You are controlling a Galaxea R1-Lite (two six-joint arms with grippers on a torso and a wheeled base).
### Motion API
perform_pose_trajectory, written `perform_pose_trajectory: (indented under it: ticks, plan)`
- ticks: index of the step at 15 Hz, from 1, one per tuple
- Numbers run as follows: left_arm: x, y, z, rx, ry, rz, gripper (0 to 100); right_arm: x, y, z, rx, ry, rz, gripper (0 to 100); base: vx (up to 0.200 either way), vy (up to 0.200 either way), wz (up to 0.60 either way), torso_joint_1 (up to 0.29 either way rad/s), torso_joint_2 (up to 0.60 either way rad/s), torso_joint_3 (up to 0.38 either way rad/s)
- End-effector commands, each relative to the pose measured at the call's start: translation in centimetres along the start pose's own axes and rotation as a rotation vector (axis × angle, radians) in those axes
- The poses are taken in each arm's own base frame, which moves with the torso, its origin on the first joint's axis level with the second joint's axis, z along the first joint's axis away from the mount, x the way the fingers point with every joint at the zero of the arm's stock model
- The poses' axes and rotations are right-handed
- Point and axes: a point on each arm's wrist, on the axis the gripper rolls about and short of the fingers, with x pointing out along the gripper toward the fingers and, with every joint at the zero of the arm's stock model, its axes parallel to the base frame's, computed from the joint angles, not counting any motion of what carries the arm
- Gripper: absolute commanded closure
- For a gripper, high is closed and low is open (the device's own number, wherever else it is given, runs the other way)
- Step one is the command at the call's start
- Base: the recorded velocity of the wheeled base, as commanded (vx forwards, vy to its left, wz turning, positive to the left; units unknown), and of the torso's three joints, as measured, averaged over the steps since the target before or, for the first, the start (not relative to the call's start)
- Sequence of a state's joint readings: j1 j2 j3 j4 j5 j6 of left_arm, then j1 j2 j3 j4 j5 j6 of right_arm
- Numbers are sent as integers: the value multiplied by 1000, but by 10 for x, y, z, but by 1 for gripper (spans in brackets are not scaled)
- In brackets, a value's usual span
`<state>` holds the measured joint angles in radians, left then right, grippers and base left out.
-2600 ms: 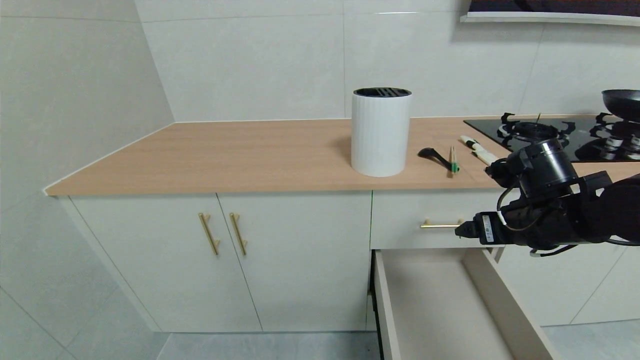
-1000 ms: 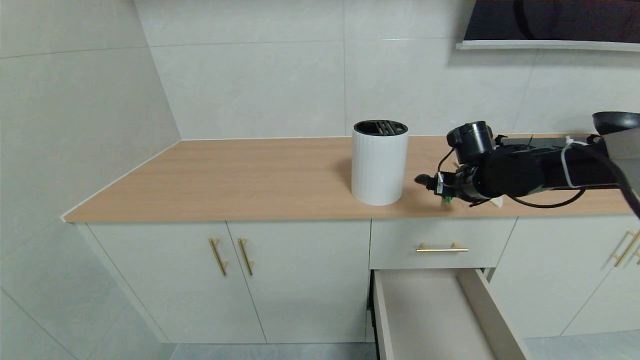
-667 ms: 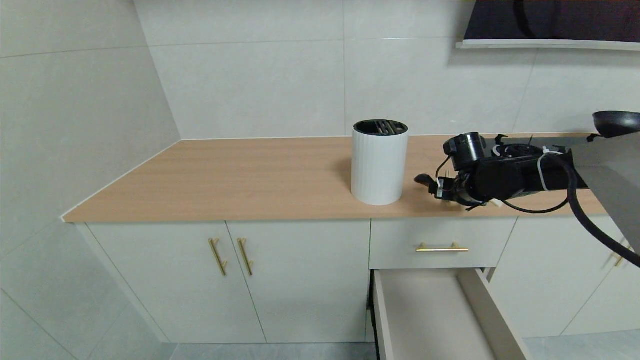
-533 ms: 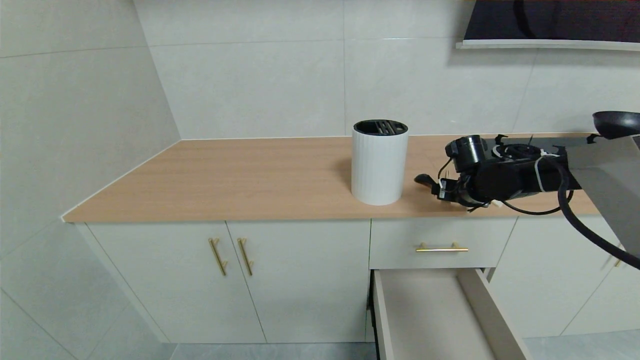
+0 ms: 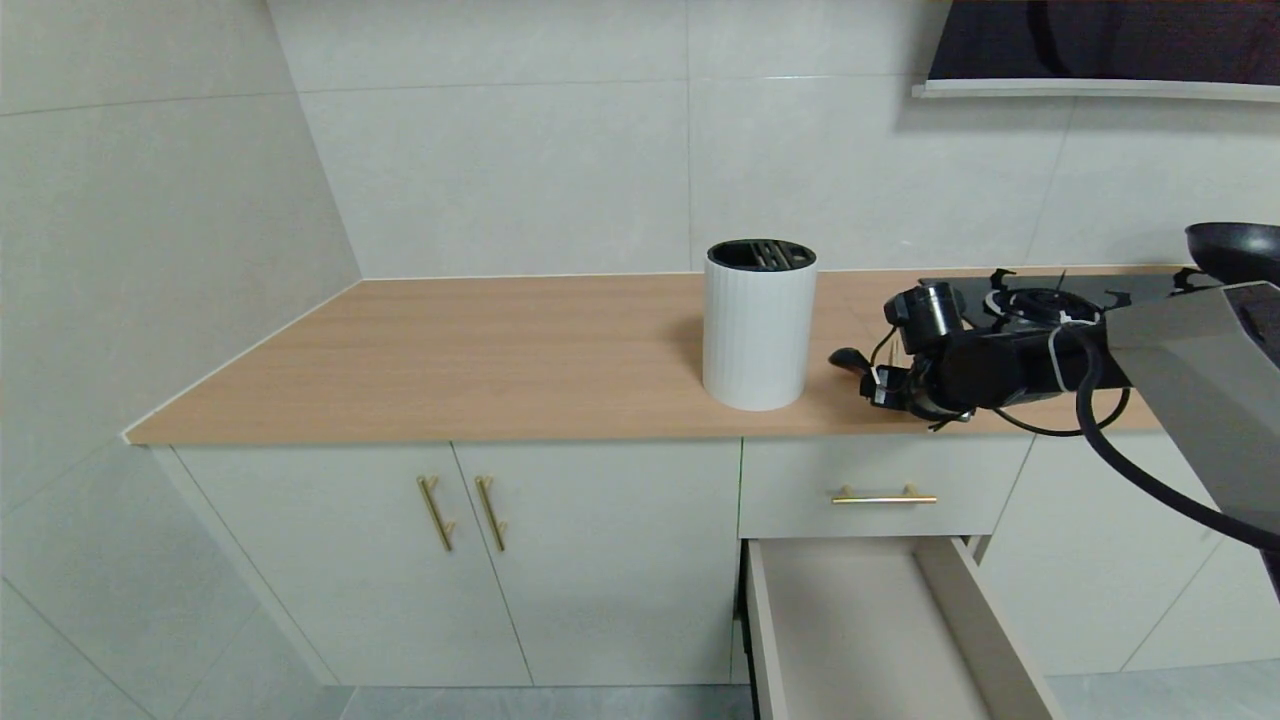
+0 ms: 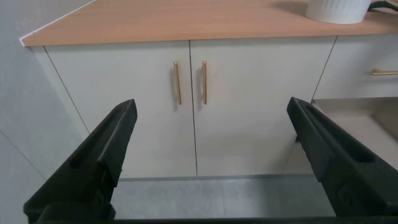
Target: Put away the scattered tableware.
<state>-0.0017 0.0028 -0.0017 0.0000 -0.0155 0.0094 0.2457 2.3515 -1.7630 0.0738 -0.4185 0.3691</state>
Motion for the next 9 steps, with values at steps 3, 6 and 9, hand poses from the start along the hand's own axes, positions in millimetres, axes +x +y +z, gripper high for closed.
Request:
perform_pose_trajectory:
  ticks: [3, 6, 9]
  plan:
    - [0, 0, 0, 0, 0, 0, 0, 2, 0, -2, -1, 4, -2, 0, 0, 0, 0, 0, 0, 0]
    - [0, 0, 0, 0, 0, 0, 0, 4, 1, -3, -3, 7, -3, 100, 0, 0, 0, 0, 0, 0]
    - [0, 0, 0, 0, 0, 0, 0, 5, 1, -4, -3, 8, -4, 100, 0, 0, 0, 0, 0, 0]
